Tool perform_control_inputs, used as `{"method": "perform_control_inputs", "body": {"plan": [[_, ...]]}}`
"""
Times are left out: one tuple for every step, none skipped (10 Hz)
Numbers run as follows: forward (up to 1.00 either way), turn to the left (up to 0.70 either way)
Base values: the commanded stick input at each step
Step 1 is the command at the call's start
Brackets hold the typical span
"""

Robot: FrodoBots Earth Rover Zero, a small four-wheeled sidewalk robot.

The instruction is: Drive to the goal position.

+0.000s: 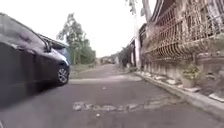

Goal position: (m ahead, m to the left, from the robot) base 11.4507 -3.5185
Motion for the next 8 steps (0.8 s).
{"method": "perform_control_inputs", "body": {"plan": [[0.70, 0.00], [0.70, 0.00], [0.70, 0.00], [0.70, 0.00], [0.70, 0.00], [0.70, 0.00], [0.70, 0.00], [0.70, 0.00]]}}
